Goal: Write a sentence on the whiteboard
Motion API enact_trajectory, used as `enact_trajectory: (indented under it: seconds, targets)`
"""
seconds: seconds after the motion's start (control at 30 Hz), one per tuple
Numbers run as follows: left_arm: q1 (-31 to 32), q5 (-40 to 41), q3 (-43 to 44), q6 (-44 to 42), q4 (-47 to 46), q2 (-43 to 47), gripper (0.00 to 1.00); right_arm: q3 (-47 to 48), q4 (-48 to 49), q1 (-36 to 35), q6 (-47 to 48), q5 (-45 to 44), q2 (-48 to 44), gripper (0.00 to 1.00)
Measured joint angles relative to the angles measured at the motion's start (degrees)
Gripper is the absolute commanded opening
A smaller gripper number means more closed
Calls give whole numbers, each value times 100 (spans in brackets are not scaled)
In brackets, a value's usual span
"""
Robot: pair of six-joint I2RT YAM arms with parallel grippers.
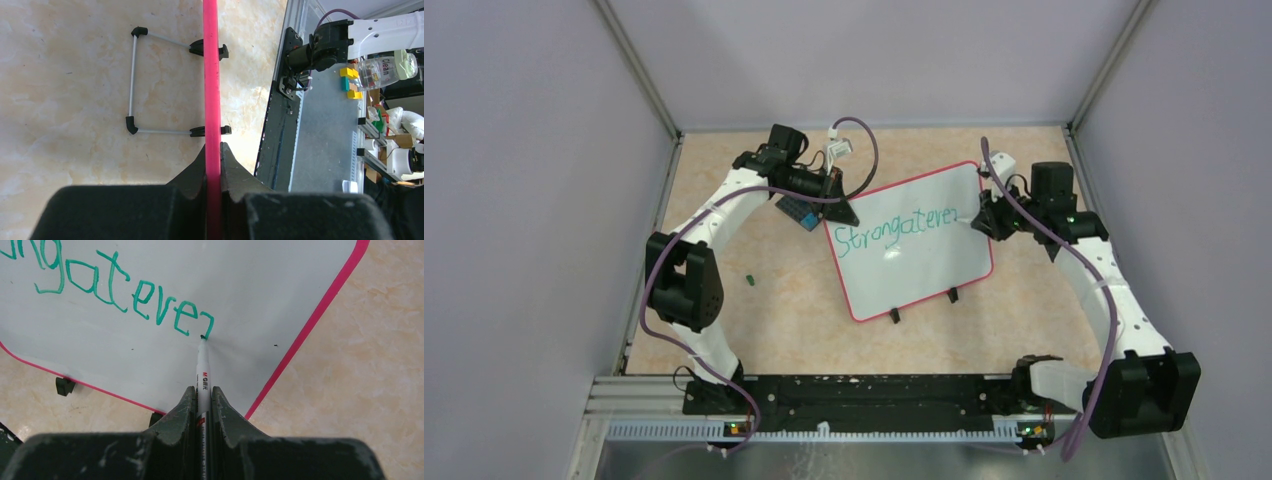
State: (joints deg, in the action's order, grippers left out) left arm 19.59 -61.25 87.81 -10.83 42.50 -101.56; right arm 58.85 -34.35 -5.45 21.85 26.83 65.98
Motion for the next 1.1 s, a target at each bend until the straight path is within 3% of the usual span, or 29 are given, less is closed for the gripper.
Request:
enact_trajectory:
  seconds: [1.1]
  targets:
    - [0, 2, 0, 0, 0, 0, 0, 396, 90, 107, -144, -133, 201, 0]
